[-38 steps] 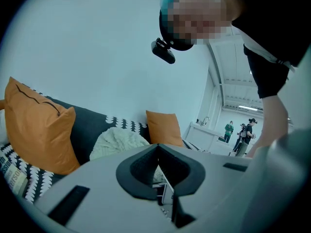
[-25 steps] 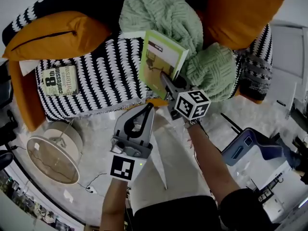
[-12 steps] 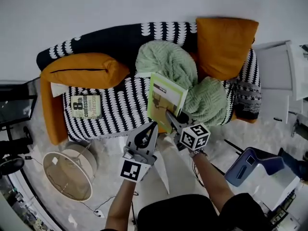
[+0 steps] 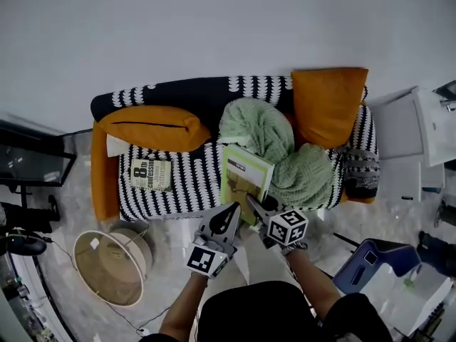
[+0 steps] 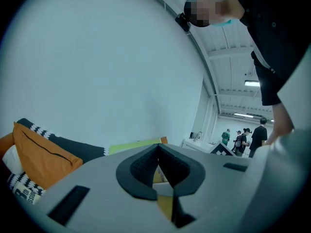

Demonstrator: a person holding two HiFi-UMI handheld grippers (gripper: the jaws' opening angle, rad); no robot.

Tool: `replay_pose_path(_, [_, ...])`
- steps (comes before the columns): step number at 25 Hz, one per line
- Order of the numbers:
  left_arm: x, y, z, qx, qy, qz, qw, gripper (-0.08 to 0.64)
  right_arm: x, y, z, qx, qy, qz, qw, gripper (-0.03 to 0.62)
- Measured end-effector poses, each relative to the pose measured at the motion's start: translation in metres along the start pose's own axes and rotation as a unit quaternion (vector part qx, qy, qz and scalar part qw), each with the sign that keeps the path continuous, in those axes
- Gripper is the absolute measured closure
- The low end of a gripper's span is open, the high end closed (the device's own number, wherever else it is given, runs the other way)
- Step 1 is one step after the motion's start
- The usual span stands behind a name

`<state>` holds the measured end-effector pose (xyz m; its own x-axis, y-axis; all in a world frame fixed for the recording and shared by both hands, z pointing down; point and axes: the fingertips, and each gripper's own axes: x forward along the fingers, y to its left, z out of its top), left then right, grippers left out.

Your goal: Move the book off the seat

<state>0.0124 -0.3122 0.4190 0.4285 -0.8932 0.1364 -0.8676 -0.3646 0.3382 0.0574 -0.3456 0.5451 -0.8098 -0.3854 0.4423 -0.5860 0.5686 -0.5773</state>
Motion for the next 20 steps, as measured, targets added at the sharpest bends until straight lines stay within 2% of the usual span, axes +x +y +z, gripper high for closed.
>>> replay_pose_path(3, [-0.019,-0.006,0.015,-0.008,-0.002,0.001,1.0,0.549,-0.011,0.029,0.006,-0.004,-0.003,0.009,1.0,0.457])
replay_pose_path(12, [-0.083,-0.021,0.056,0.014,-0.025,-0.006,0.9996,0.549,-0.045,0.106,0.014,-0.023,-0.032,0.024,0.999,0.457])
replay_pose_path(20, [-0.132,-0.029,0.076,0.018,-0.043,-0.005,0.9989,0.549,-0.058,0.15,0.018,-0.051,-0.046,0.032,0.997,0.457])
